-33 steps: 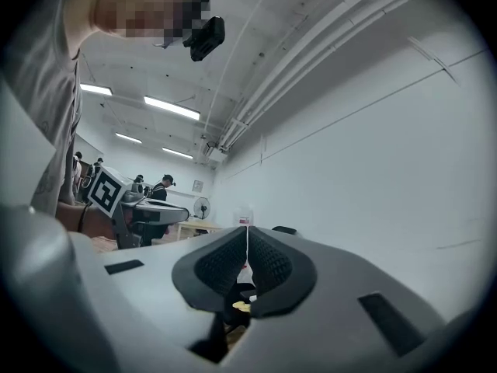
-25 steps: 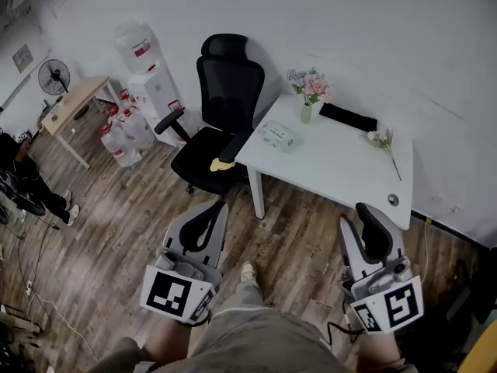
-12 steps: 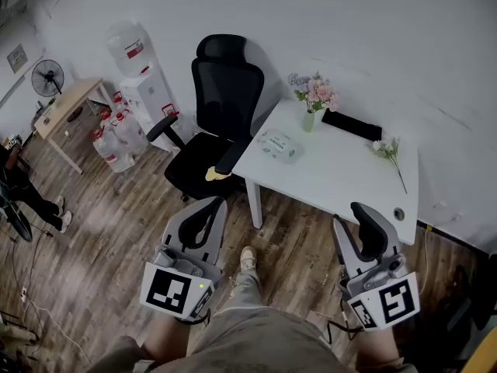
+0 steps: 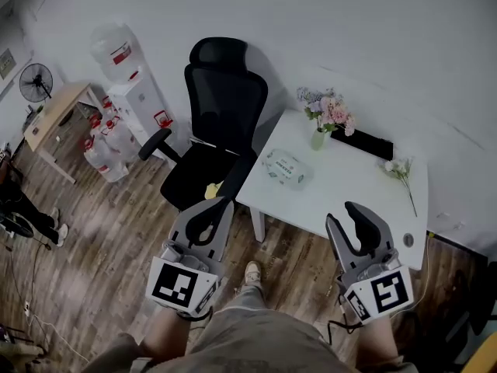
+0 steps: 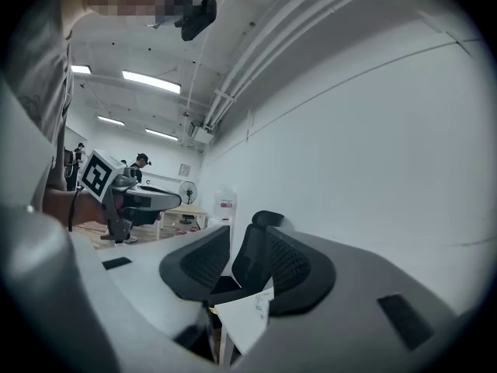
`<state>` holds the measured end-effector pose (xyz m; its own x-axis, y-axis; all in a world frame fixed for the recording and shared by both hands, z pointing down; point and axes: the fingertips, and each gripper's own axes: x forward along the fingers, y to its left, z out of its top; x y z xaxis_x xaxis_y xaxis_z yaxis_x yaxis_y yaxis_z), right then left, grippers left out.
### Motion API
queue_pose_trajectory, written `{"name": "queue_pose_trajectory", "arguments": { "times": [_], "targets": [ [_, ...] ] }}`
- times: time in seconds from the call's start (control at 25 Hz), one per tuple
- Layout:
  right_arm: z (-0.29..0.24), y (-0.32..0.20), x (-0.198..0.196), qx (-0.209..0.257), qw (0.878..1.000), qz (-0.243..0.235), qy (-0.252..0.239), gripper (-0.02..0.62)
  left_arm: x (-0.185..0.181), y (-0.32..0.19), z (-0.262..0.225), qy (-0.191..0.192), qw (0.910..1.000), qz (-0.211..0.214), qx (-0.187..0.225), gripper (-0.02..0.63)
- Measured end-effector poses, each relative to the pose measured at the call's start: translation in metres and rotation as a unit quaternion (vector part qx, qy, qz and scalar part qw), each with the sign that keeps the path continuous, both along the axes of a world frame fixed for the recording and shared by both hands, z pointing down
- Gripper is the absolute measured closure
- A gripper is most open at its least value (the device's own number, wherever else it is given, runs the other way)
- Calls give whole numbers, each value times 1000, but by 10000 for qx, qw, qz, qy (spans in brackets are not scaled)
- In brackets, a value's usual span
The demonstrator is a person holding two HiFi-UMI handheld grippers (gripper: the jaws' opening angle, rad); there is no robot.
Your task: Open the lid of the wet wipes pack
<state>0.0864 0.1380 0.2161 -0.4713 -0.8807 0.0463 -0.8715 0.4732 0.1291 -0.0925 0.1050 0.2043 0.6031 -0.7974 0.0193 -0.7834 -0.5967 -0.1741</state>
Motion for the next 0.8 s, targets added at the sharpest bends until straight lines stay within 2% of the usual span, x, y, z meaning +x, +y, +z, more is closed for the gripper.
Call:
{"name": "queue_pose_trajectory", "arguments": {
  "times": [0.4, 0.6, 0.8],
  "targets": [
    [40, -134, -29, -683, 9965, 58, 479, 431, -13, -147, 29, -232, 9983, 380, -366, 589],
    [56, -170, -32, -908, 9947, 80, 467, 430, -8, -183, 43, -264, 9966, 498, -603, 589],
    [71, -194, -24, -1141, 9923, -13, 490, 430, -5, -205, 56, -386, 9957, 422, -734, 589]
  ]
}}
